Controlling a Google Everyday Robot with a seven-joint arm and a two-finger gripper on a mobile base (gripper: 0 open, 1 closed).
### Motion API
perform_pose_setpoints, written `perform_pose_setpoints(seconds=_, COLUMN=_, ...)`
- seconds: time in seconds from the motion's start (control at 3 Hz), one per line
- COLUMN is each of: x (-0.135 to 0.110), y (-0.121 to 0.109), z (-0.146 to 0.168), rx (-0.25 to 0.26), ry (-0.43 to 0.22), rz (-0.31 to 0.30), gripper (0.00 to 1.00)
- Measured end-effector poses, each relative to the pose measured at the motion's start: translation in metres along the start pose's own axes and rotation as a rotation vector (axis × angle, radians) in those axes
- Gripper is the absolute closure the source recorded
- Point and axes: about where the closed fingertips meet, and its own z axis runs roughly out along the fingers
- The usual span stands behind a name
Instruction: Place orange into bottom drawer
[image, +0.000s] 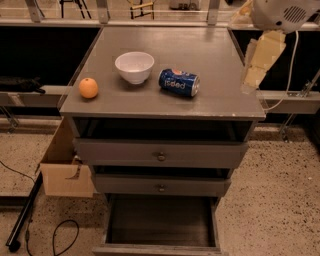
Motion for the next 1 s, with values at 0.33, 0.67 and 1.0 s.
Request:
perform_pose_setpoints(seconds=0.33, x=-0.008, y=-0.029, z=0.014, rx=0.055, ry=-0.083, rz=0.008, gripper=0.0)
perform_pose_setpoints(seconds=0.67, x=-0.031, y=-0.068, z=0.037, rx=0.124, ry=-0.273, rz=0.073, gripper=0.0)
perform_pose_setpoints(seconds=1.0, x=-0.067, y=-0.106, z=0.053, rx=0.195, ry=-0.483, rz=0.135, gripper=0.0)
